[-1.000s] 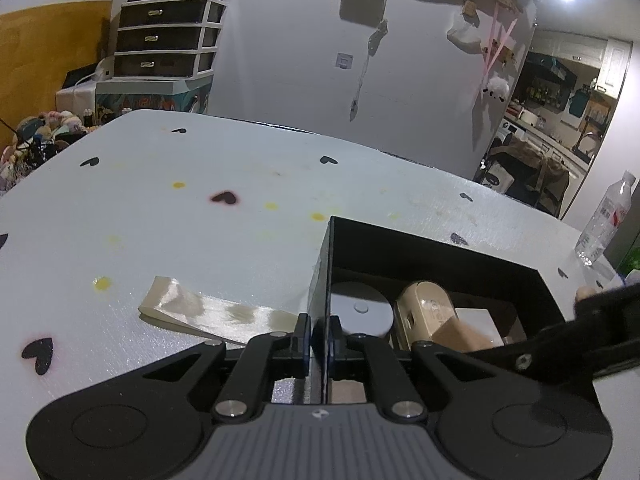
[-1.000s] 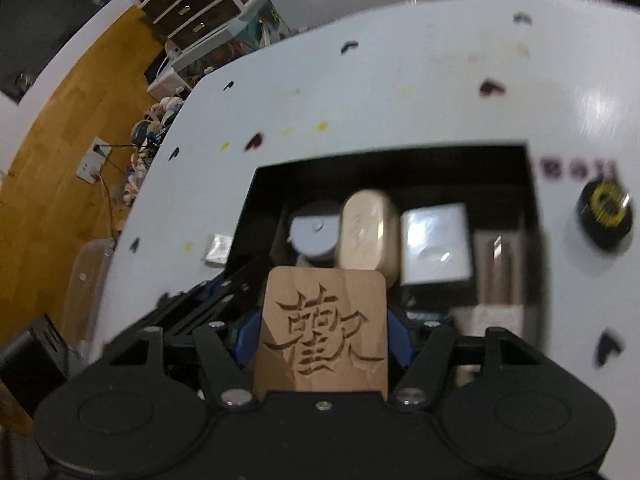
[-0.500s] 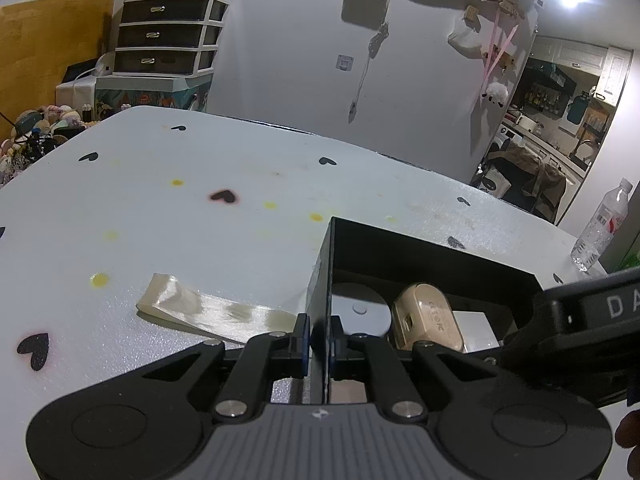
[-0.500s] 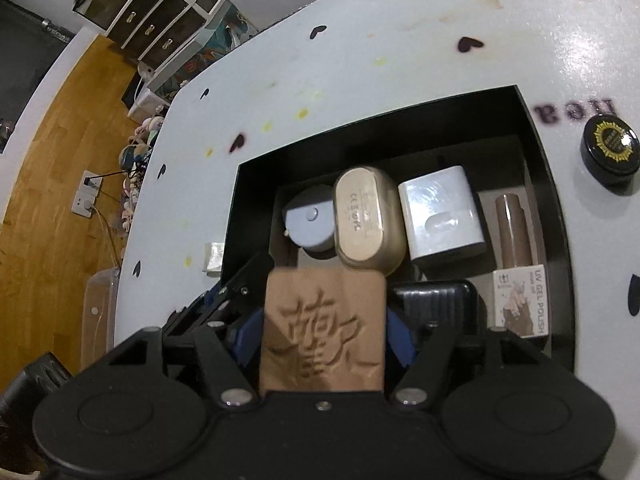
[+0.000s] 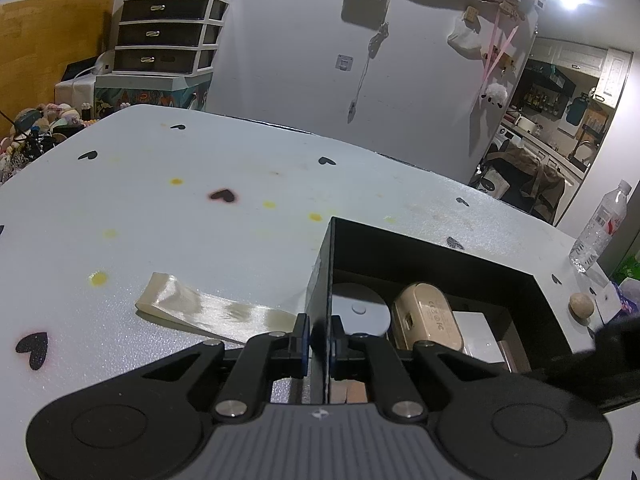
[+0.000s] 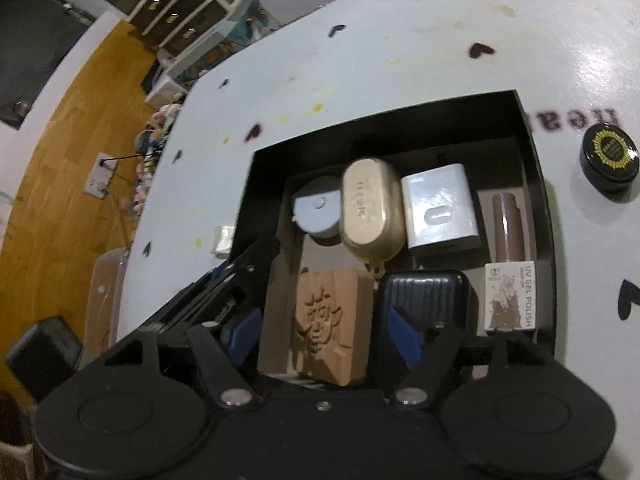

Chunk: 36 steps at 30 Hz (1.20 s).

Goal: Organize rigid objects
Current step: 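Lower the wooden block into the box and open the right gripper, then move the right gripper to the round black tin with gold label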

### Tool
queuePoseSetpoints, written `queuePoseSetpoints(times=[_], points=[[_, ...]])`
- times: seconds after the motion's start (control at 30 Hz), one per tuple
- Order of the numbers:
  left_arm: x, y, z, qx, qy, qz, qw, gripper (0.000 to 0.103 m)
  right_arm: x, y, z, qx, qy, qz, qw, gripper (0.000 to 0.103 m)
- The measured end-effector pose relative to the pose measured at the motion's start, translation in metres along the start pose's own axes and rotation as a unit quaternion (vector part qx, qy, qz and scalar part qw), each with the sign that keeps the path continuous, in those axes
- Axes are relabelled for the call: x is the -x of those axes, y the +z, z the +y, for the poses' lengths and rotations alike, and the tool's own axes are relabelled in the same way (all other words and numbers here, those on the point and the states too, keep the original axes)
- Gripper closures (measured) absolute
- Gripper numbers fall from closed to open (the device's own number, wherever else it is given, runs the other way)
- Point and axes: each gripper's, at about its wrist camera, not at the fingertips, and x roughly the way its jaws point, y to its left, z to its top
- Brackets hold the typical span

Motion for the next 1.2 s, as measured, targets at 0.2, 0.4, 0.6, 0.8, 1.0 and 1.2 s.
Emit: queuePoseSetpoints(times=[0.2, 0.4, 0.6, 0.8, 1.0, 1.2], points=[[0.0, 0.0, 0.0, -0.001, 0.001, 0.0, 1.0, 0.093, -0.003, -0.005, -0.002, 0.015, -0.011, -0.002, 1.0, 0.077], [0.0, 0.0, 0.0, -0.001, 0.001, 0.0, 1.0, 0.093, -0.019, -0.006, -0.003, 0.023, -0.012, 0.014, 1.0, 0.088], [0.0, 0.0, 0.0, -0.001, 0.001, 0.0, 1.0, 0.093, -0.008, -0.007, -0.002, 0.034, -0.013, -0.004, 0.999, 0.078], [0.0, 0.0, 0.0, -0.004, 0.003, 0.001, 1.0, 0.094, 0.015, -0.013, 0.005, 0.081, -0.019, -0.049, 0.995, 0.058], [0.0, 0.001, -0.002, -0.006, 0.006, 0.002, 1.0, 0.094, 0.035, -0.028, 0.009, 0.136, -0.049, -0.102, 0.984, 0.03], [0.0, 0.001, -0.003, -0.007, 0.007, 0.002, 0.9999, 0.094, 0.052, -0.043, 0.007, 0.169, -0.05, -0.145, 0.974, 0.009]])
